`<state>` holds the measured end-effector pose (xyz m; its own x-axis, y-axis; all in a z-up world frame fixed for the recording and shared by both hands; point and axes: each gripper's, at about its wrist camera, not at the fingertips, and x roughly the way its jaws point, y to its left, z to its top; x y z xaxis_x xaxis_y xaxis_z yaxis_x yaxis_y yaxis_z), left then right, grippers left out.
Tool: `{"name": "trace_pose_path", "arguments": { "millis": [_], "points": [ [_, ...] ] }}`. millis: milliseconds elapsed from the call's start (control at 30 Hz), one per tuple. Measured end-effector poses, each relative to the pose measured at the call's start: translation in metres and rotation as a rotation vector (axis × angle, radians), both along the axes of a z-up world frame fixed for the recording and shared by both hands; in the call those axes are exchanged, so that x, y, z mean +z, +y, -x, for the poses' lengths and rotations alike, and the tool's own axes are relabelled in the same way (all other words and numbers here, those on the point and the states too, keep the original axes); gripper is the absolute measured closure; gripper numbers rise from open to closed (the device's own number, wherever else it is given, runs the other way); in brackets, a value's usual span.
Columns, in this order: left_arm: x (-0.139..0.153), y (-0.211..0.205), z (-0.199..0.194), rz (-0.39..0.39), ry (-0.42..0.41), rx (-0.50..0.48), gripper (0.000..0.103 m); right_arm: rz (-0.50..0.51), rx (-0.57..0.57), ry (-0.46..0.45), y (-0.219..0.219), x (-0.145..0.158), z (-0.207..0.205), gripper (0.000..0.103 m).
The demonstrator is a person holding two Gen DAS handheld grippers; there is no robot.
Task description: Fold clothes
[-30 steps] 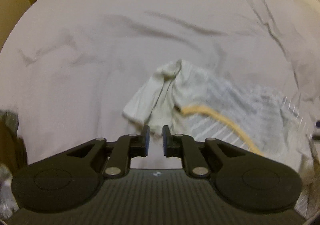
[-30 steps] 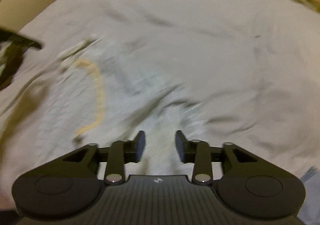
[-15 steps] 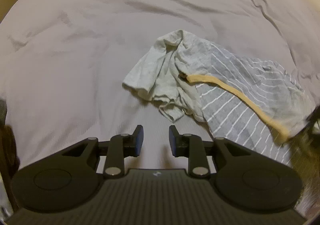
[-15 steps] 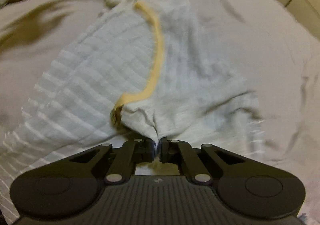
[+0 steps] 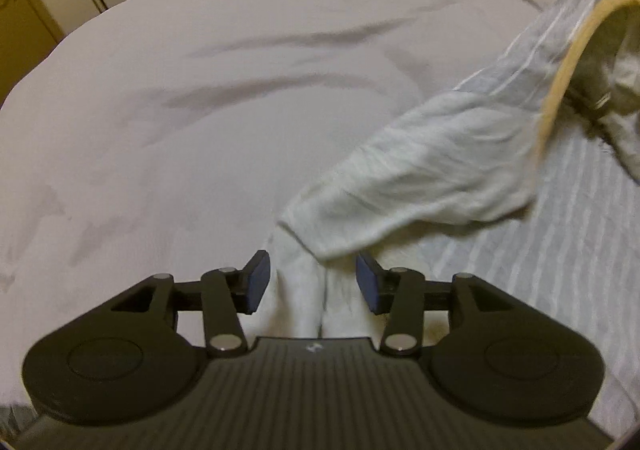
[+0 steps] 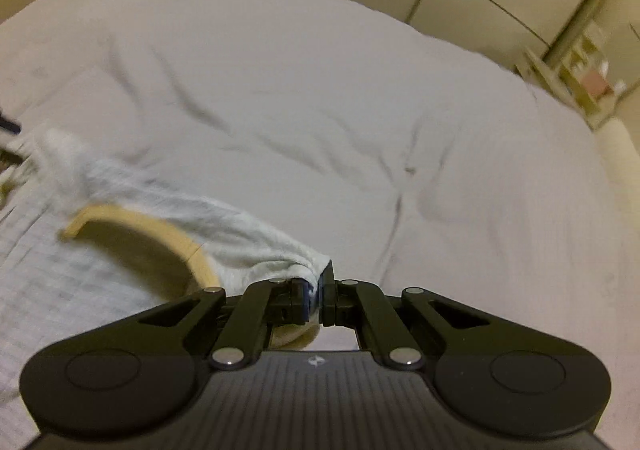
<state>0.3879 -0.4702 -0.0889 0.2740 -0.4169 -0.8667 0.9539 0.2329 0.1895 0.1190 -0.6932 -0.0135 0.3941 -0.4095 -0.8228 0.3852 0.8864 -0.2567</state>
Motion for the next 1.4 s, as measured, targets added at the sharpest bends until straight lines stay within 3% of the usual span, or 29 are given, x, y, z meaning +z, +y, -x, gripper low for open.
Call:
{"name": "trace_pose_path", "arguments": {
  "millis": [67,100,133,167,200,400,500,600,633,667,733,833,967,1067,1167,1267,1333,1400],
  "points": [
    [-0.007,-0.015,-0.002,-0.011,0.003,-0.018,0.062,-0.02,-0.022,-0.008,-0.025,-0.005,-0.003,0.103],
    [-0.01,-0.021,-0.002,-0.02,0.008,-0.037,0.071,-0.029,-0.018,-0.008,-0.036,-0.008,-0.005,0.103],
    [-0.012,-0.027,-0.001,-0.037,0.008,-0.057,0.091,-0.027,-0.009,-0.008,-0.043,-0.008,-0.004,0.103],
    [-0.015,-0.033,-0.001,-0.052,0.008,-0.076,0.099,-0.027,0.004,-0.007,-0.051,-0.009,-0.006,0.103],
    [-0.013,-0.038,-0.003,-0.046,0.0,-0.07,0.101,-0.024,0.016,-0.007,-0.058,-0.01,-0.009,0.103],
    [-0.001,-0.066,-0.025,-0.018,-0.019,-0.003,0.101,-0.006,0.046,-0.02,-0.108,-0.029,-0.042,0.103],
    [-0.004,-0.077,-0.044,-0.021,0.01,0.104,0.101,-0.004,0.036,-0.001,-0.132,-0.05,-0.062,0.103],
    [-0.007,-0.081,-0.061,-0.023,0.038,0.233,0.097,-0.015,-0.013,0.031,-0.15,-0.075,-0.072,0.078],
    [-0.008,-0.079,-0.064,-0.021,0.041,0.275,0.092,-0.025,-0.037,0.032,-0.155,-0.081,-0.072,0.06],
    [-0.007,-0.076,-0.064,-0.013,0.037,0.302,0.088,-0.021,-0.053,0.023,-0.154,-0.082,-0.068,0.055],
    [-0.001,-0.07,-0.054,0.009,0.031,0.312,0.088,-0.015,-0.066,0.008,-0.149,-0.084,-0.057,0.055],
    [0.005,-0.067,-0.013,0.004,0.006,0.144,0.088,-0.061,-0.046,-0.023,-0.127,-0.084,-0.031,0.058],
    [-0.01,-0.083,0.026,-0.021,0.146,-0.034,0.087,-0.19,0.021,0.003,-0.098,-0.099,-0.011,0.064],
    [-0.025,-0.105,0.042,-0.037,0.197,-0.138,0.086,-0.25,0.093,0.049,-0.097,-0.123,-0.028,0.067],
    [-0.029,-0.133,0.029,-0.009,0.183,-0.139,0.086,-0.266,0.165,0.07,-0.106,-0.138,-0.059,0.071],
    [-0.019,-0.148,-0.009,0.074,0.1,0.004,0.086,-0.079,0.129,0.015,-0.127,-0.131,-0.084,0.078],
    [-0.005,-0.144,-0.038,0.143,0.062,0.162,0.086,-0.039,0.026,-0.085,-0.146,-0.11,-0.085,0.077],
    [0.008,-0.129,-0.059,0.197,0.053,0.284,0.084,-0.038,-0.002,-0.116,-0.145,-0.096,-0.069,0.076]
  ]
}}
